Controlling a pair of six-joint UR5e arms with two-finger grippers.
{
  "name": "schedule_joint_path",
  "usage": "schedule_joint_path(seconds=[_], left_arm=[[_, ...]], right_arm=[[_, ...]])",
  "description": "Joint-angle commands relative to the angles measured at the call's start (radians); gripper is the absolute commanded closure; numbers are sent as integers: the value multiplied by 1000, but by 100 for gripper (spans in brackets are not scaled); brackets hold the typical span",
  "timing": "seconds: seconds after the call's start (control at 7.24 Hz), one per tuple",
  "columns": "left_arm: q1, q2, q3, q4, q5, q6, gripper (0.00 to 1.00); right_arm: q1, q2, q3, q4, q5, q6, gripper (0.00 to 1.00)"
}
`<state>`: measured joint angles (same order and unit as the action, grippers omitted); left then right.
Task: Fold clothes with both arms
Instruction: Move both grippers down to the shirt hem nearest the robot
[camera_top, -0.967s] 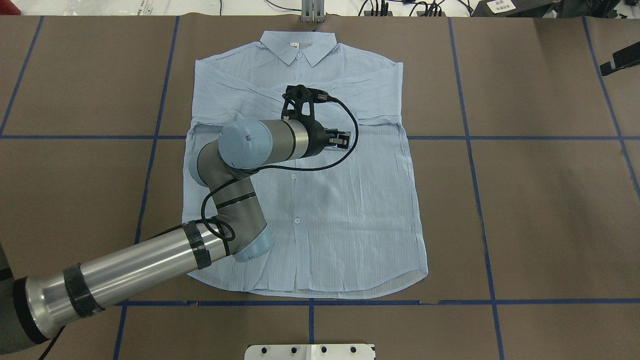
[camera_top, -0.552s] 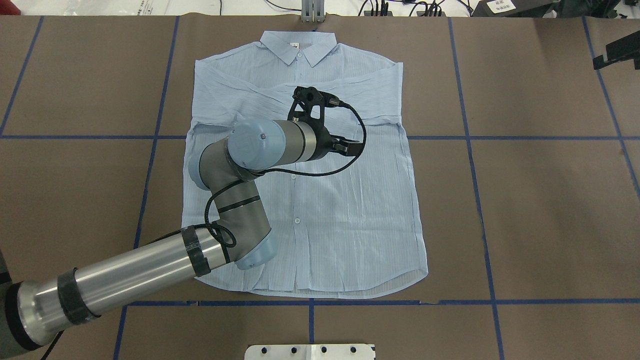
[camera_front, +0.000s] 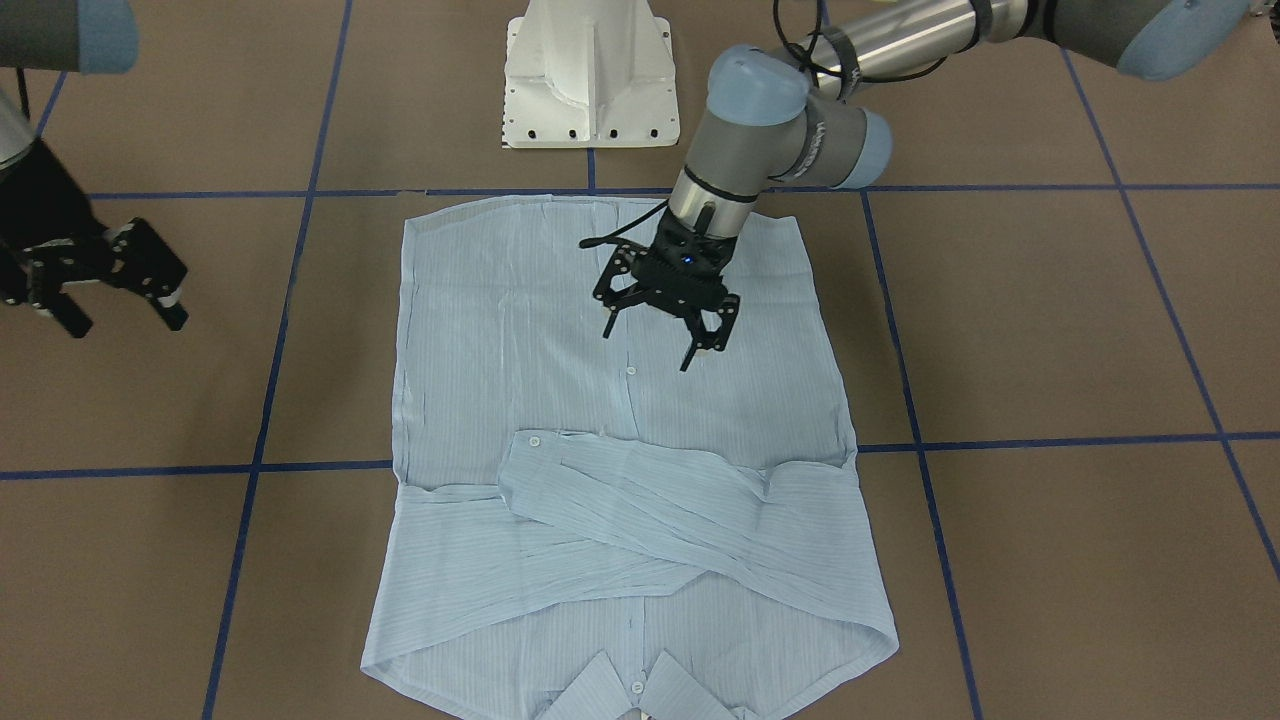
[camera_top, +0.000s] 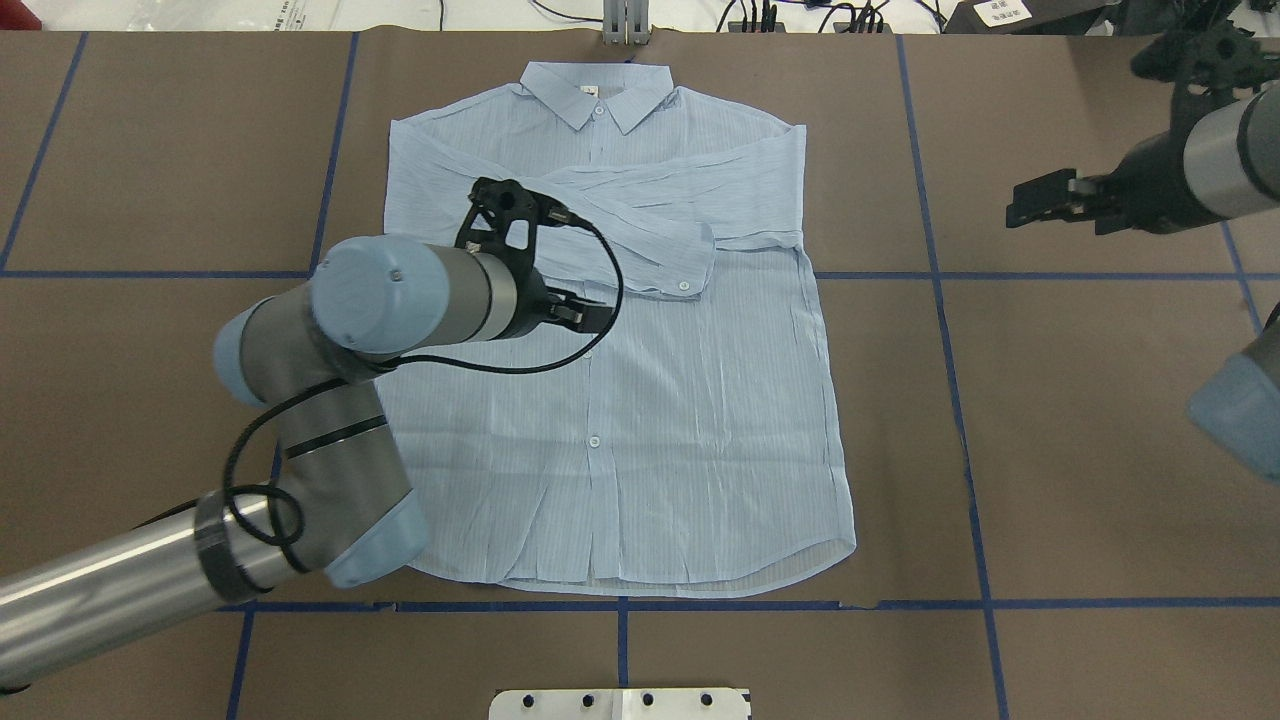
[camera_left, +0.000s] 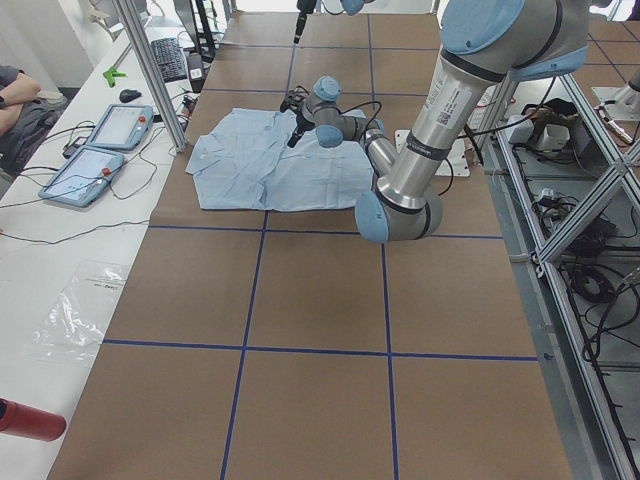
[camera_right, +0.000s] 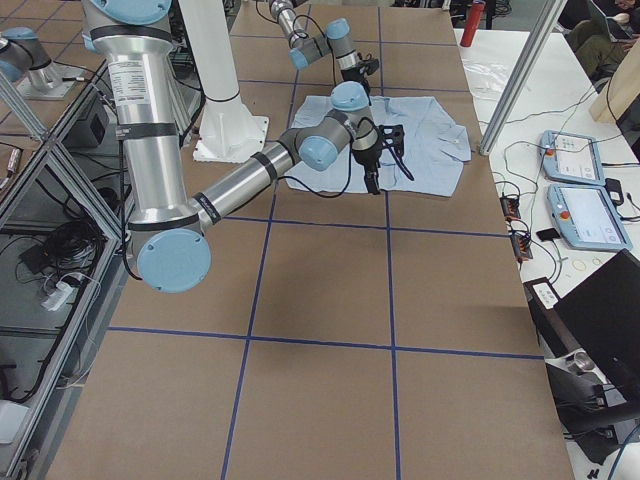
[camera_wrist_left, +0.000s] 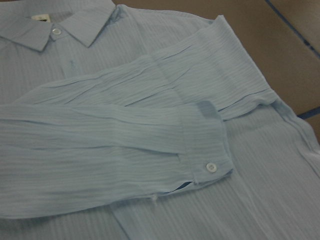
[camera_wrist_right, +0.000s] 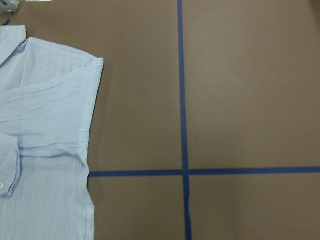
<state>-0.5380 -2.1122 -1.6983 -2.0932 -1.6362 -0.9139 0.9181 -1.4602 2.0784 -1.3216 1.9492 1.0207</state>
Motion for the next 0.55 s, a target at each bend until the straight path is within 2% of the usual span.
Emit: schedule_joint_path(seconds=[0.0, 0.14, 0.28, 0.41], left_arm=[[-2, 238, -222, 13, 4, -13, 0], [0, 332, -271, 7, 9, -35, 0], [18, 401, -302, 4, 12, -184, 0], [59, 441, -319, 4, 13, -274, 0]], right_arm=[[-270, -83, 141, -1, -209, 210, 0], [-382, -91, 159, -1, -319, 289, 0], [-465, -103, 163, 1, -391, 346, 0], [-497, -114, 173, 1, -398, 386, 0]])
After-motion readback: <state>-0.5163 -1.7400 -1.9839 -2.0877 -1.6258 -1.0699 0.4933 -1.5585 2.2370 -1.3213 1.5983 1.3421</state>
